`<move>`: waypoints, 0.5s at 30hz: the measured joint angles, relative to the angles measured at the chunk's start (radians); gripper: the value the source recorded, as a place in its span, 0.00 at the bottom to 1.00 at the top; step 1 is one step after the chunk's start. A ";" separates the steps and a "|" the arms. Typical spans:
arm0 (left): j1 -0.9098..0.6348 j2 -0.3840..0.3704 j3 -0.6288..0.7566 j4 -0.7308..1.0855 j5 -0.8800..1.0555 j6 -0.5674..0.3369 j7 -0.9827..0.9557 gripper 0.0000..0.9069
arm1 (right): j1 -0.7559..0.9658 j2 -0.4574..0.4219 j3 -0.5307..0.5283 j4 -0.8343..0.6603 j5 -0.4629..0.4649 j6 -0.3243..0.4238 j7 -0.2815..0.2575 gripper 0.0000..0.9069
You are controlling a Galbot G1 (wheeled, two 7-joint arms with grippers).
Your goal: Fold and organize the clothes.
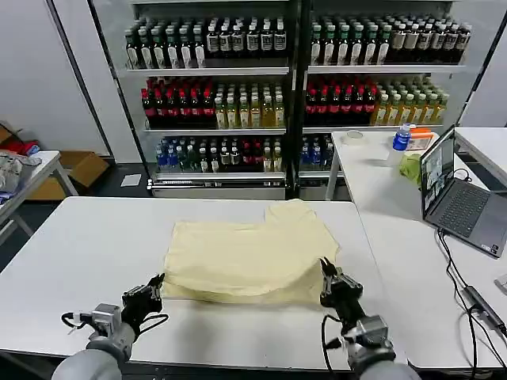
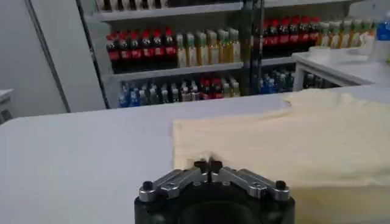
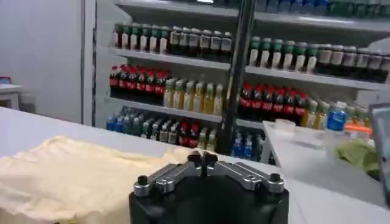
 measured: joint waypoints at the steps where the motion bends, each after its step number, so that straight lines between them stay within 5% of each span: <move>1: -0.012 0.000 0.006 0.012 0.002 -0.001 0.000 0.01 | 0.017 0.002 -0.009 -0.017 0.000 0.000 -0.002 0.00; 8: -0.070 -0.001 0.032 0.082 0.009 -0.005 0.001 0.02 | 0.100 0.013 -0.057 -0.111 -0.012 -0.002 -0.005 0.00; 9: -0.075 -0.003 0.034 0.088 0.009 -0.005 0.001 0.22 | 0.107 0.015 -0.064 -0.122 -0.014 -0.004 -0.005 0.02; 10: -0.079 -0.003 0.037 0.094 0.010 -0.005 0.001 0.34 | 0.112 0.018 -0.070 -0.132 -0.017 -0.006 -0.004 0.14; 11: -0.083 -0.004 0.039 0.098 0.012 -0.005 0.002 0.52 | 0.118 0.021 -0.077 -0.142 -0.019 -0.010 -0.003 0.38; 12: -0.086 -0.004 0.040 0.102 0.013 -0.006 0.003 0.91 | 0.122 0.024 -0.082 -0.150 -0.022 -0.013 -0.003 0.96; 13: -0.087 -0.004 0.041 0.105 0.015 -0.006 0.005 1.00 | 0.126 0.027 -0.087 -0.159 -0.025 -0.016 -0.002 1.00; 15: -0.090 -0.004 0.043 0.110 0.017 -0.005 0.008 1.00 | 0.132 0.032 -0.095 -0.175 -0.030 -0.021 0.001 1.00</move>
